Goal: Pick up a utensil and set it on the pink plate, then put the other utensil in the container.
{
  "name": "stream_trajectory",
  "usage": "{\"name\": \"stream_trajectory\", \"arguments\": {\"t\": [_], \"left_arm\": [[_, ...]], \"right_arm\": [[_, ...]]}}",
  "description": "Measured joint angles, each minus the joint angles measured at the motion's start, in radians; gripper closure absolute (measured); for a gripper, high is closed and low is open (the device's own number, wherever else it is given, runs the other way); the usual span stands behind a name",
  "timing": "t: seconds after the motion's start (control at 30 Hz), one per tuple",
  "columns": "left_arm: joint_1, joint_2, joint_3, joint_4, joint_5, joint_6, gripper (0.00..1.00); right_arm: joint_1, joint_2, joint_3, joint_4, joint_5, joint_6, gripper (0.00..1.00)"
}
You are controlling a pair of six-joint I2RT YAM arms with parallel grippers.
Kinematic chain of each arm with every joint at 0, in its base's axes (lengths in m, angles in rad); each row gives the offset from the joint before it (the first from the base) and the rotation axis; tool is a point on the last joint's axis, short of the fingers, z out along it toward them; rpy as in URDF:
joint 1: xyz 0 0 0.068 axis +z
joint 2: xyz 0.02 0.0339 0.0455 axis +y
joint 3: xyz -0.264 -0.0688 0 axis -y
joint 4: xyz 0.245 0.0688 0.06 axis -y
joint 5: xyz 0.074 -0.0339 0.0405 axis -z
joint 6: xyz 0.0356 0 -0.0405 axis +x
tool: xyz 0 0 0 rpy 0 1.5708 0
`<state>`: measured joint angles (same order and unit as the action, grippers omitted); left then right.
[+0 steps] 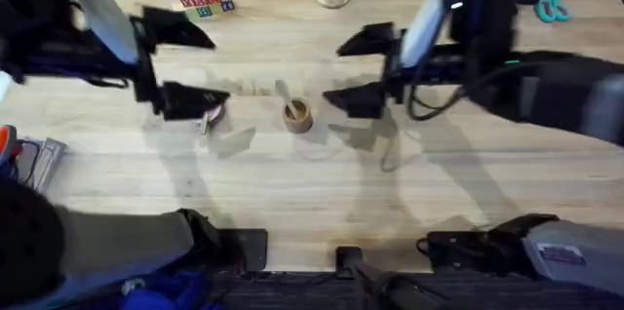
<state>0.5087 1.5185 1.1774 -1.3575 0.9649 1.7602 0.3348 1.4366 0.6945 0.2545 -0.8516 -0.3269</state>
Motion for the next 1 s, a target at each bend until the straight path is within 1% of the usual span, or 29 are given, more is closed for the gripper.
{"name": "stream_trajectory", "arguments": {"t": [0.13,0.23,0.4,0.5,0.57,0.67,0.73,0.87,0.93,1.0], "left_arm": [[0.0,-0.084,0.101,-0.001,-0.067,-0.238,0.006],[0.0,-0.128,0.165,0.0,-0.105,-0.397,0.006],[0.0,-0.178,0.238,0.003,-0.169,-0.636,0.006],[0.0,-0.197,0.263,0.002,-0.232,-0.778,0.006],[0.0,-0.209,0.273,-0.004,-0.281,-0.859,0.006],[0.0,-0.23,0.277,-0.013,-0.334,-0.944,0.006],[-0.002,-0.248,0.277,-0.019,-0.357,-0.979,0.006],[-0.025,-0.285,0.277,-0.008,-0.379,-1.015,0.006],[-0.037,-0.296,0.278,0.0,-0.383,-1.024,0.006],[-0.045,-0.298,0.28,0.006,-0.385,-1.029,0.006]], "right_arm": [[-0.07,-0.197,0.0,-0.195,0.045,0.014,0.006],[-0.126,-0.32,0.0,-0.326,0.089,0.048,0.006],[-0.227,-0.476,-0.001,-0.488,0.174,0.104,0.006],[-0.291,-0.553,-0.001,-0.558,0.226,0.146,0.006],[-0.34,-0.599,-0.001,-0.607,0.264,0.172,0.006],[-0.409,-0.653,-0.001,-0.681,0.324,0.208,0.006],[-0.451,-0.679,-0.001,-0.727,0.376,0.236,0.006],[-0.53,-0.708,-0.001,-0.795,0.502,0.306,0.006],[-0.556,-0.71,-0.001,-0.793,0.541,0.334,0.006],[-0.565,-0.71,-0.001,-0.792,0.565,0.354,0.006]]}}
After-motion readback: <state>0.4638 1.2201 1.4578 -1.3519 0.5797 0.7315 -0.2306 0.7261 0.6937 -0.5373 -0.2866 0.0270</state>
